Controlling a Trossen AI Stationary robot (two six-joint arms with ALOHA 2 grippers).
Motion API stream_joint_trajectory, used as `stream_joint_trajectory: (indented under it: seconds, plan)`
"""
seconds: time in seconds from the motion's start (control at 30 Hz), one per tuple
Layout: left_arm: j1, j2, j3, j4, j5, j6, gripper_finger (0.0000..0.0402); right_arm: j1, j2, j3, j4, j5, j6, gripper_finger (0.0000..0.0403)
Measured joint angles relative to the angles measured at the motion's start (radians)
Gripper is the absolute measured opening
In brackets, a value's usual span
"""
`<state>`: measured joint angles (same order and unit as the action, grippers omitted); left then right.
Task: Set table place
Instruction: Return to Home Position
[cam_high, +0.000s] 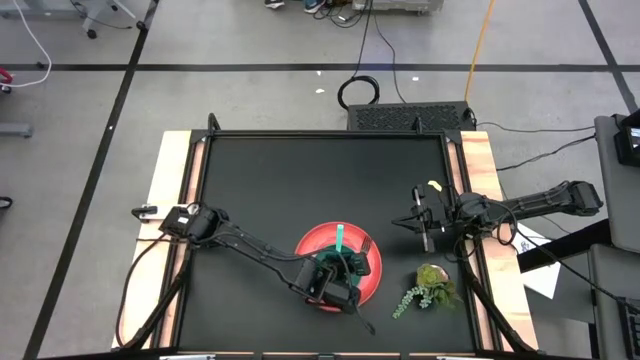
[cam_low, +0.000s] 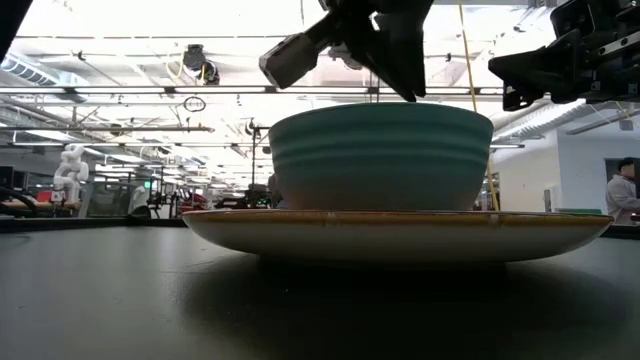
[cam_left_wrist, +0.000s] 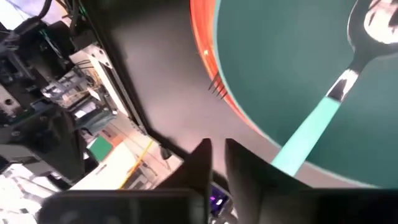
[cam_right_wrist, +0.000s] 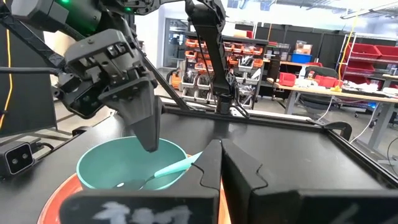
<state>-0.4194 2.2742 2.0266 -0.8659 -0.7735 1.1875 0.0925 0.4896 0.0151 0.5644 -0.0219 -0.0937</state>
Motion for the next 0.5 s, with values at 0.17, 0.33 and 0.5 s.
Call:
stream_joint_trajectory:
  seconds: [0.17, 0.33, 0.5]
  plan:
    - [0.0, 0.0, 0.0, 0.003, -0.013, 0.013, 0.0008, 0.0, 0.0, 0.0, 0.0, 0.0, 0.0, 0.0]
    - [0.0, 0.0, 0.0, 0.003, -0.012, 0.035, 0.0003, 0.0, 0.0, 0.0, 0.0, 0.0, 0.0, 0.0]
    - [0.0, 0.0, 0.0, 0.003, -0.01, 0.035, 0.0003, 0.0, 0.0, 0.0, 0.0, 0.0, 0.0, 0.0]
